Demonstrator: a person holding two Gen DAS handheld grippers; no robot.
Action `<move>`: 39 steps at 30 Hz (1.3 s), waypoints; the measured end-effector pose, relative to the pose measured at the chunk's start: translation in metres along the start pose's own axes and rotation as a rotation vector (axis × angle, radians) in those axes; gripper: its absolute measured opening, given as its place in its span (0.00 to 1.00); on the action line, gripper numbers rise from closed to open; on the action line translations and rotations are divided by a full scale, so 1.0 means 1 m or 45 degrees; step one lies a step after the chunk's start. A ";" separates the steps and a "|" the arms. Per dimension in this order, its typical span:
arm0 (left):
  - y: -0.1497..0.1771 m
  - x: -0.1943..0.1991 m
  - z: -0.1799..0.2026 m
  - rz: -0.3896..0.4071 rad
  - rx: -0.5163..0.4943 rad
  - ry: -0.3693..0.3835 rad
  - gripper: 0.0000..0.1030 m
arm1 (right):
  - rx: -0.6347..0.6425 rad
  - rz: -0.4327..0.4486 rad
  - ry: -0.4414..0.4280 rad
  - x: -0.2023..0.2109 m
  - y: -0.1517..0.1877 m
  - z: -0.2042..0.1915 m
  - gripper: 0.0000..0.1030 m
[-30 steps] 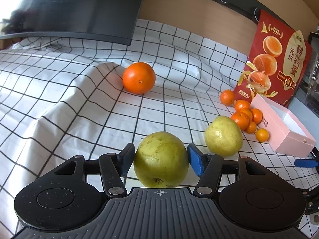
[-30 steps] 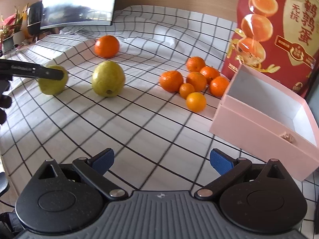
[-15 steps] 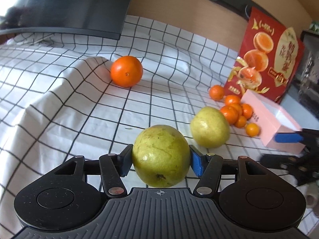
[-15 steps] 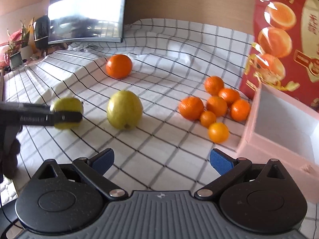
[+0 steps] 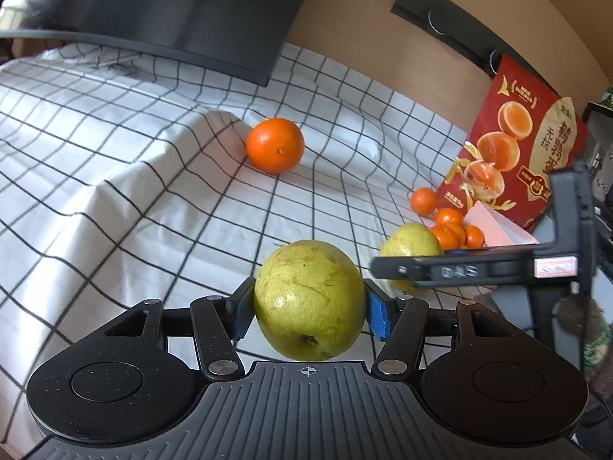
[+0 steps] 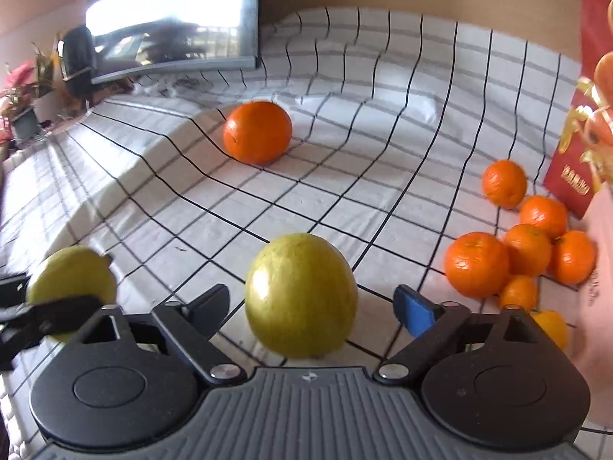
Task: Organize fruits
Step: 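Lift the pear with the left tool while the right tool grasps the other pear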
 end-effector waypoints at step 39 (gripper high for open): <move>-0.103 -0.210 0.346 -0.506 -0.512 0.353 0.61 | -0.457 0.375 0.576 0.259 0.014 0.205 0.58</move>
Point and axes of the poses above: each gripper's, at about its wrist camera, not at the fingertips, and x roughly against the way its jaws point, z to its right, y to its underside, the point moved 1 cm from there along -x, roughly the way its jaws point, and after that the axes turned 8 degrees about -z, right-handed, at the moved point
